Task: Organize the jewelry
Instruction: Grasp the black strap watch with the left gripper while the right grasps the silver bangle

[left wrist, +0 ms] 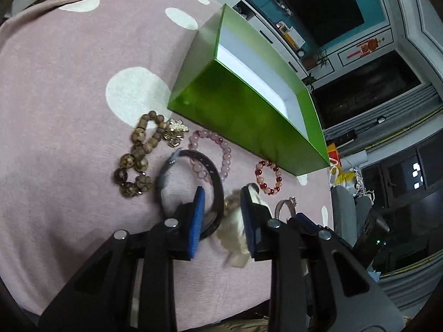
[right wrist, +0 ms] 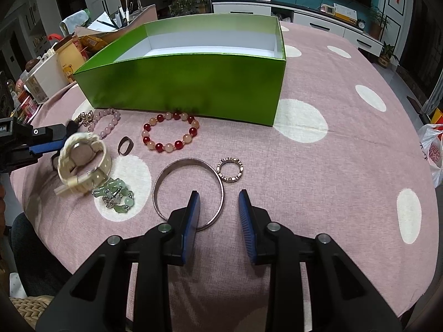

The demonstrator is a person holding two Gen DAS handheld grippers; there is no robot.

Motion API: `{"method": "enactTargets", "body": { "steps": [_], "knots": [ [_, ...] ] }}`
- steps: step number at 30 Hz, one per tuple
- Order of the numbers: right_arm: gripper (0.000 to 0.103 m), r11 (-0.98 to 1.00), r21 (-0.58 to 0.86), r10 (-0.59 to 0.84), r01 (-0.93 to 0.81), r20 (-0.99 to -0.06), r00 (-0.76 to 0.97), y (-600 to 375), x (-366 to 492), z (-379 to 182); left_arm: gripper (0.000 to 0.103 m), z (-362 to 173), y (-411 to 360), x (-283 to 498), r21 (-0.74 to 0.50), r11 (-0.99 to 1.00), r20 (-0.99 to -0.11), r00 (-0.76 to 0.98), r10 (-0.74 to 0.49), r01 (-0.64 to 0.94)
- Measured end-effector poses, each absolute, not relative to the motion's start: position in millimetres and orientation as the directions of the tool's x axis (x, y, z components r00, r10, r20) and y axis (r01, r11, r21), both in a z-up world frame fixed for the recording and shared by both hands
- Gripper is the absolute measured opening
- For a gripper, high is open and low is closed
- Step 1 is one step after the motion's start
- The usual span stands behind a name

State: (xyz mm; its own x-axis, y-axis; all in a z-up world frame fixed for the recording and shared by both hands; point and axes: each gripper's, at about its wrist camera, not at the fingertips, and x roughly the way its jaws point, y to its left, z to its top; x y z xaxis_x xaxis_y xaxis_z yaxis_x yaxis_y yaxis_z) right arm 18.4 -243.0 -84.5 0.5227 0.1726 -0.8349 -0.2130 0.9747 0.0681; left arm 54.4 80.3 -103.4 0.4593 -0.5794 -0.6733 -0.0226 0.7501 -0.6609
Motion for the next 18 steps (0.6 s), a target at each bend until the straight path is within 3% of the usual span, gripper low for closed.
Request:
{"method": "enactTargets", "body": {
  "steps": [14, 18],
  "knots": [
    [0.031, 0.976, 0.037, 0.145, -0.214, -0.843, 0.518, -237.3, 18.7, -84.4, 0.023, -99.0, 51.0, 76.1, -0.478, 0.878, -0.804, 0.397, -0.444, 0.013],
    [0.031, 0.976, 0.043, 0.151, -0.214, -0.843, 0.517, -239.0, 18.5, -84.3, 0.023, -93.5, 49.0, 83.5, -0.476, 0.879, -0.805, 0.392, -0.444, 0.018]
  ]
}}
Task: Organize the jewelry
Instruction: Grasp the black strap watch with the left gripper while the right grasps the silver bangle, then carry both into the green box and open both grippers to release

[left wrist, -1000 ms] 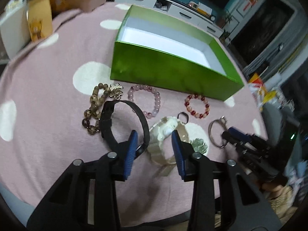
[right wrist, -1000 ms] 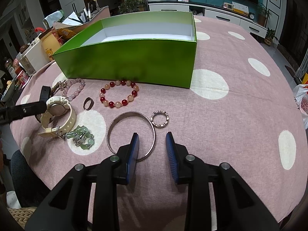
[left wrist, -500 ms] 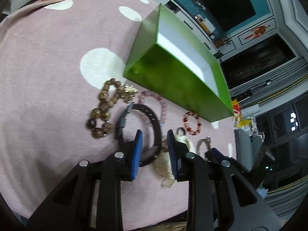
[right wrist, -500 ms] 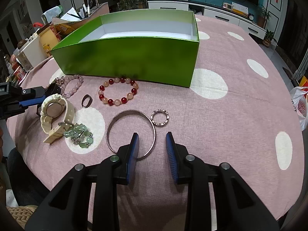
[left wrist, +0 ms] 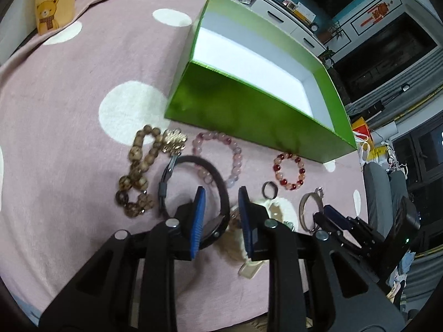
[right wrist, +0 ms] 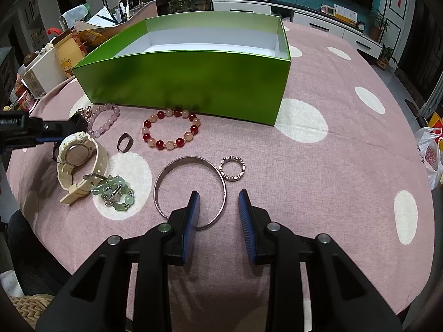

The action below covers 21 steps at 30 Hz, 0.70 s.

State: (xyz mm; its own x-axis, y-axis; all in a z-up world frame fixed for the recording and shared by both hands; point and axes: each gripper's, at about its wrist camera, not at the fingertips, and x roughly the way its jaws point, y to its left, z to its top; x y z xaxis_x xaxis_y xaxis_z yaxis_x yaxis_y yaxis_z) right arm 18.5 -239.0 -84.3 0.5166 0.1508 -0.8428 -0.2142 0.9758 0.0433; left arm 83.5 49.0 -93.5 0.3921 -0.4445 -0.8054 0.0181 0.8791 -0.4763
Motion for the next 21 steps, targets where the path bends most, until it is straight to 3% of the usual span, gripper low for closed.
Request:
{"method": "enactTargets", "body": {
  "steps": [7, 10, 12, 21],
  "knots": [
    [0.031, 0.975, 0.037, 0.150, -0.221, -0.841, 0.519, -239.4, 17.9, -84.3, 0.022, -106.5, 38.9, 91.8, -0.410, 0.912, -0.859, 0.337, -0.385, -0.005],
    [0.016, 0.975, 0.025, 0.141, -0.220, -0.836, 0.530, -239.8, 18.4, -84.4, 0.009, -108.9, 37.9, 92.9, -0.414, 0.910, -0.858, 0.339, -0.385, -0.013],
    [0.007, 0.976, 0.031, 0.144, -0.215, -0.833, 0.534, -241.8, 18.3, -84.5, 0.007, -107.2, 37.3, 92.1, -0.401, 0.916, -0.859, 0.354, -0.369, -0.019],
    [0.002, 0.978, 0.053, 0.161, -0.200, -0.805, 0.571, -252.1, 13.3, -71.1, 0.004, -79.7, 53.4, 77.5, -0.420, 0.907, -0.823, 0.422, -0.380, -0.002]
  ]
}}
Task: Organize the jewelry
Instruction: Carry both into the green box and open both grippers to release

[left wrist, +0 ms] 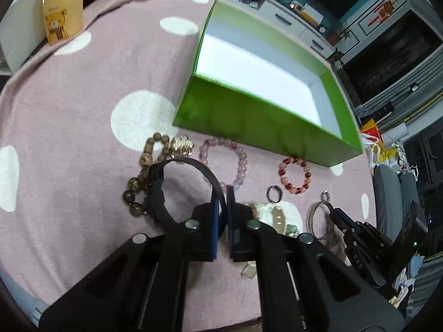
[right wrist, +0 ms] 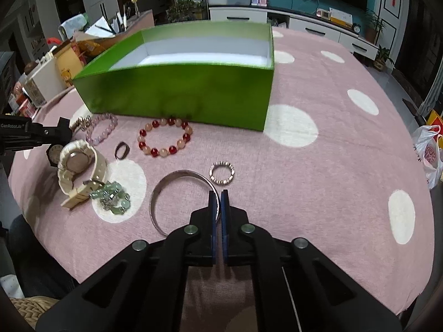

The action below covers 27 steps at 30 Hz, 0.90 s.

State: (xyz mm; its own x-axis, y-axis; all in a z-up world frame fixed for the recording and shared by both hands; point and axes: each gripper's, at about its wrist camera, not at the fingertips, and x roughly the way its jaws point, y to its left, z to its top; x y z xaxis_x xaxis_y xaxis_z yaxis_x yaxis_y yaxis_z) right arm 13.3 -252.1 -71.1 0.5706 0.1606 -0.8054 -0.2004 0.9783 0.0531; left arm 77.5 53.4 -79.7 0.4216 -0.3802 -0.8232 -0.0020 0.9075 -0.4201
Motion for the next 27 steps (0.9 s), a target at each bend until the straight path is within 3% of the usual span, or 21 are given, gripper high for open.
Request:
{"method": "enactTargets", "body": {
  "steps": [15, 27],
  "knots": [
    [0.003, 0.976, -0.010, 0.159, -0.216, -0.646, 0.747, -245.9, 54.5, 11.5, 0.005, 1.2, 36.2, 111.5, -0.371, 0.922, -0.753, 0.544, -0.370, 0.113],
    [0.003, 0.981, -0.020, 0.133, -0.194, -0.658, 0.742, -235.9, 129.7, -2.4, 0.005, -7.3, 7.8, 180.5, -0.337, 0.936, -0.782, 0.524, -0.338, 0.101]
  ]
}}
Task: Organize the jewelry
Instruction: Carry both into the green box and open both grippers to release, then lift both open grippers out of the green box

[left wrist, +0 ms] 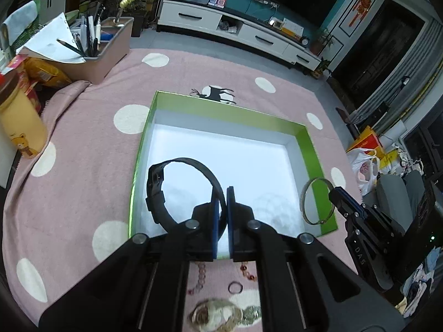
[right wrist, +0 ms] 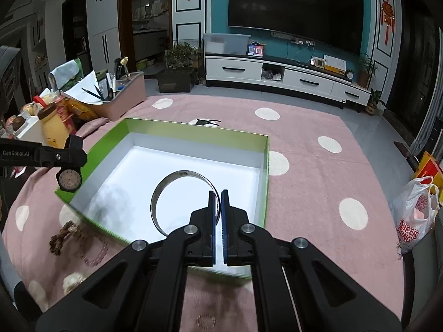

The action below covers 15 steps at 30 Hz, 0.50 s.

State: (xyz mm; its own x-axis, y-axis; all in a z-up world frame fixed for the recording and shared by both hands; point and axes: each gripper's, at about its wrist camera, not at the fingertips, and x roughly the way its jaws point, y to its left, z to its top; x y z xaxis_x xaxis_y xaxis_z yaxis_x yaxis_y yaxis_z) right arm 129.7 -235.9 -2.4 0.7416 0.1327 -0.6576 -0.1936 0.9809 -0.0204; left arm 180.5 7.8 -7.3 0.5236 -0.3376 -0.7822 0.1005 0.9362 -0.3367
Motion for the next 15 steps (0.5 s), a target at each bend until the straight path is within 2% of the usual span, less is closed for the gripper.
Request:
{"method": "enactTargets", "body": {
  "steps": [3, 4, 5, 6, 8, 10, 15],
  "knots": [
    [0.006, 0.979, 0.009, 0.157, -0.204, -0.675, 0.721, -234.6, 148.3, -12.8, 0.008, -19.2, 3.7, 195.0, -0.324, 0.942, -0.799, 0.506, -0.323, 0.089],
    [0.010, 0.981, 0.017, 0.155, -0.196, -0.680, 0.717, -236.1, 152.3, -15.4, 0.018, -23.1, 3.0, 199.3, -0.324, 0.943, -0.807, 0.496, -0.321, 0.083],
    [0.021, 0.983, 0.026, 0.150, -0.183, -0.687, 0.711, -238.1, 156.4, -18.0, 0.030, -26.9, 2.7, 202.1, -0.323, 0.944, -0.812, 0.491, -0.316, 0.074],
    [0.027, 0.984, 0.035, 0.149, -0.173, -0.689, 0.709, -240.9, 157.5, -19.0, 0.034, -28.8, 2.5, 203.3, -0.318, 0.945, -0.814, 0.490, -0.311, 0.072],
    [0.031, 0.985, 0.057, 0.155, -0.161, -0.685, 0.712, -246.5, 154.8, -18.7, 0.038, -30.9, 3.1, 202.2, -0.307, 0.949, -0.815, 0.494, -0.302, 0.073],
    [0.036, 0.987, 0.072, 0.154, -0.144, -0.677, 0.720, -255.3, 146.5, -16.0, 0.050, -30.0, 5.4, 197.8, -0.302, 0.950, -0.813, 0.501, -0.297, 0.074],
    [0.041, 0.987, 0.098, 0.161, -0.129, -0.667, 0.727, -274.4, 118.4, -10.9, 0.058, -26.3, 16.8, 177.2, -0.285, 0.956, -0.806, 0.522, -0.281, 0.075]
  ]
}}
